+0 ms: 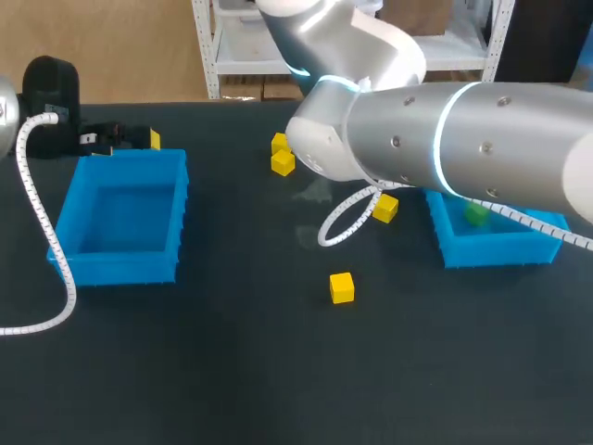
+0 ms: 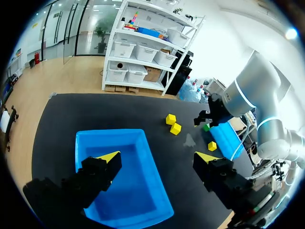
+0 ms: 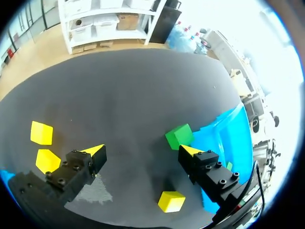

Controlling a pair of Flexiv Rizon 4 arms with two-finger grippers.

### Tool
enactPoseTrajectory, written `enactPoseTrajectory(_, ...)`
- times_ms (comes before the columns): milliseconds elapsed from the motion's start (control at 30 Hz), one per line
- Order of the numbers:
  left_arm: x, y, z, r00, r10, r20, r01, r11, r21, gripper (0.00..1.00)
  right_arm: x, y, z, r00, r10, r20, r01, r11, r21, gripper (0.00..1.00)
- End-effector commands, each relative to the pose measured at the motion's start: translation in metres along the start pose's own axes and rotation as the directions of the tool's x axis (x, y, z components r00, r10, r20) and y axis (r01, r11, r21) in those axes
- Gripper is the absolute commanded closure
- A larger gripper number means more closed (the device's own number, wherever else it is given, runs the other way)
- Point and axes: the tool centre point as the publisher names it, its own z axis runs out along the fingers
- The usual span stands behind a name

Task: Put the green cubes in the right bin and the yellow cubes in the left bin.

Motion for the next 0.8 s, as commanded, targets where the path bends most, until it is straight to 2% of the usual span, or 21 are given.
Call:
enactPoseTrajectory(33, 0.002, 0.003, 0.0, 1.0, 0.002, 0.007, -0.002, 1.0, 0.012, 0.0, 0.005, -0.002, -0.008, 0.999, 0.04, 0.006, -0.04, 0.999, 0.014, 0.0)
enactPoseTrajectory(367, 0.002, 0.003, 0.0, 1.0, 0.002, 0.007, -0.002, 1.0, 0.012, 0.0, 0.016, -0.007, -0.017, 0.974, 0.222, 0.05, -0.224, 0.974, 0.025, 0.0)
enactPoseTrajectory(533, 0.002, 0.003, 0.0, 1.0, 0.002, 0.007, -0.002, 1.0, 0.012, 0.0, 0.019, -0.013, -0.015, 0.936, 0.343, 0.081, -0.346, 0.938, 0.029, 0.0)
enactPoseTrajectory(800, 0.002, 0.003, 0.0, 1.0, 0.002, 0.007, -0.002, 1.0, 0.012, 0.0, 0.017, -0.026, -0.007, 0.854, 0.514, 0.083, -0.516, 0.856, 0.009, 0.0)
